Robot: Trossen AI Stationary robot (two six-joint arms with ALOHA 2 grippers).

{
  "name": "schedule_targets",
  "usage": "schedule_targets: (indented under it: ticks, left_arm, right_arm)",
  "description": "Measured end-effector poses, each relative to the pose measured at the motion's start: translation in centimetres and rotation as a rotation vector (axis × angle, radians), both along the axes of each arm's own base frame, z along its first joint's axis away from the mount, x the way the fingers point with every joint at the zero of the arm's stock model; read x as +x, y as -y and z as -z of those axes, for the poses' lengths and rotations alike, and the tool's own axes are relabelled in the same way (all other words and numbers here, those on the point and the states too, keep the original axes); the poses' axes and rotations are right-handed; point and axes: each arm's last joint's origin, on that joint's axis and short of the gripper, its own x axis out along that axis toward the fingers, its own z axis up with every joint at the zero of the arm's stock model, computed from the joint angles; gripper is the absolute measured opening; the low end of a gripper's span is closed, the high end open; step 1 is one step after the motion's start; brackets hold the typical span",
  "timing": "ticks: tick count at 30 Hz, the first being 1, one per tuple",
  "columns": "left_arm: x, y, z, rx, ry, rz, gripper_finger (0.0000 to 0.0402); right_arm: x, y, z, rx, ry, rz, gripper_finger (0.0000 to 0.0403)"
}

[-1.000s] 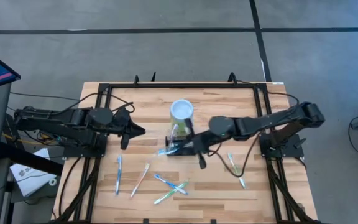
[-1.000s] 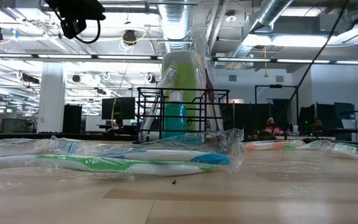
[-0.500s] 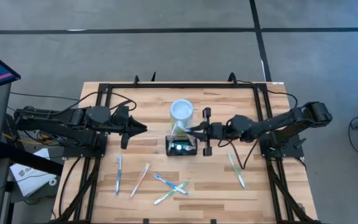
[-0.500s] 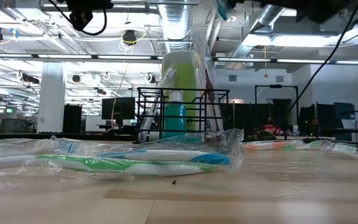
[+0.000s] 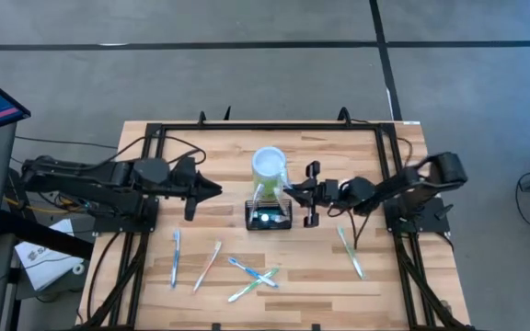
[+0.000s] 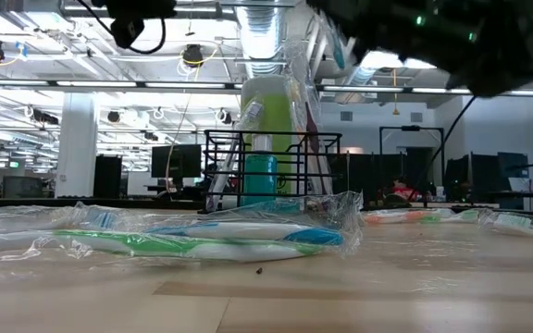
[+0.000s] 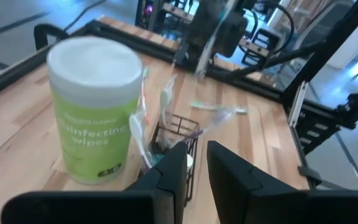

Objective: Pick & Place toothbrushing station
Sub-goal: Put the top left blue toothbrush into the wire organizer

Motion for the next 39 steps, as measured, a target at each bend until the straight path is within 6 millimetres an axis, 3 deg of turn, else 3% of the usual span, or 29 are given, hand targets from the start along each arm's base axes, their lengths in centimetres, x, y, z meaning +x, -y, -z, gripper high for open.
schedule_targets:
  ticks: [6, 9, 28, 39]
  left_arm:
    - [1.4, 0.1, 1.0, 0.005, -0.052, 0.0, 0.0058]
    - [2.0, 0.2, 1.4, 0.007, -0.07, 0.0, 0.0058]
    - [3.5, 0.3, 1.7, 0.006, -0.036, 0.001, 0.0058]
    - [4.4, 0.3, 1.2, 0.104, 0.042, 0.002, 0.0058]
  right_arm:
    - [1.7, 0.4, 2.4, 0.038, -0.093, -0.011, 0.0008]
    - [2.4, 0.2, 2.3, 0.028, -0.07, -0.027, 0.0008]
    - [2.5, 0.4, 4.8, 0.036, -0.163, -0.024, 0.0008]
    - [2.6, 0.4, 4.8, 0.053, -0.159, -0.031, 0.0009]
